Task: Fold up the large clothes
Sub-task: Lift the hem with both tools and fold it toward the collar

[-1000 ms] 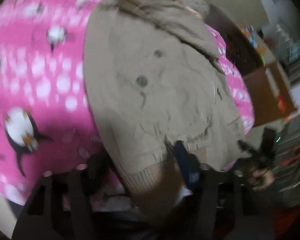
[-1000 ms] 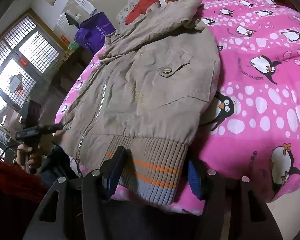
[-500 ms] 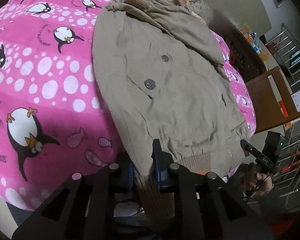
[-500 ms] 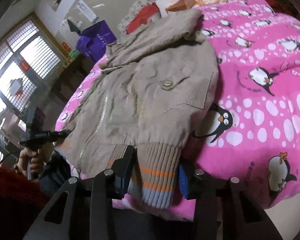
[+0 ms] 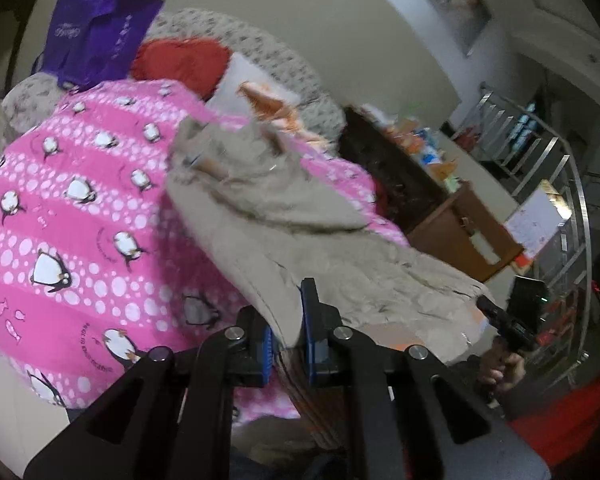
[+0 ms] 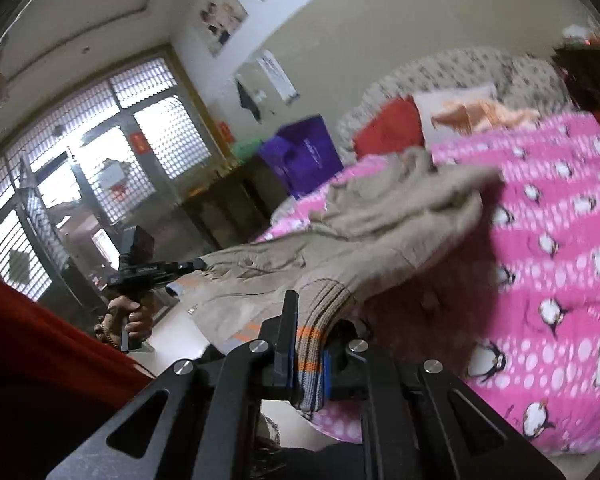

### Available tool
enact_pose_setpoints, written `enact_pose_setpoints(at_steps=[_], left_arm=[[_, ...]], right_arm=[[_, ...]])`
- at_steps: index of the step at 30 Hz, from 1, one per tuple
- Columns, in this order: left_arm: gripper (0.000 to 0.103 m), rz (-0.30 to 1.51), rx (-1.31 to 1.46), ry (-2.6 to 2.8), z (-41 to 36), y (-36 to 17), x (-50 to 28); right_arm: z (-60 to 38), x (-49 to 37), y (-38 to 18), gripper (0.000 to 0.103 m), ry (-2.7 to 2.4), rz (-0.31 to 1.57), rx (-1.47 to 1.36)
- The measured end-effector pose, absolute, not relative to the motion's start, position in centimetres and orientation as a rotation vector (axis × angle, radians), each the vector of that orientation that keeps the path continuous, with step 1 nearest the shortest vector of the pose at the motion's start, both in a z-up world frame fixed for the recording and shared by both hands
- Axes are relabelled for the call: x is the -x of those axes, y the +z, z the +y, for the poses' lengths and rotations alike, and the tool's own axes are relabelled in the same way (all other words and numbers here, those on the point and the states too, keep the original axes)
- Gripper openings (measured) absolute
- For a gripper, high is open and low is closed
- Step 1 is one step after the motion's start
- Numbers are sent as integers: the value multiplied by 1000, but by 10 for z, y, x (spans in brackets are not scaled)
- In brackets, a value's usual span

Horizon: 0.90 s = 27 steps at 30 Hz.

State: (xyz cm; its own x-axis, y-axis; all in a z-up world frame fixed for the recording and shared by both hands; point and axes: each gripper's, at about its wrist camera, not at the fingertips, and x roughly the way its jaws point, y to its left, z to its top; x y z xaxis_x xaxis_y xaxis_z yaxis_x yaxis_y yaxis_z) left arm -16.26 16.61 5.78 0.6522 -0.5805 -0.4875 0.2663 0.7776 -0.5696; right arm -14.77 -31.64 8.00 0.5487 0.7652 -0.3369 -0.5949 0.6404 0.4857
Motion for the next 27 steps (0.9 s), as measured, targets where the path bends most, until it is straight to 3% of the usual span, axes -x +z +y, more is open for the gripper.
enact_pose_setpoints(at_steps=[7,15,22,27], left_arm=[[11,676,458,-588,154,68,155],[11,680,497,-390,155,62,29],[11,705,400,-317,149,46,-99],[11,755,378,-282,146,21,-146]], right_arm=[[-338,149,100,8,809,503,-363],[-341,27,66,8,676,527,-568],[-334,-89,50,8,554,559,-591],[-323,-142,30,8,491,604,-530]])
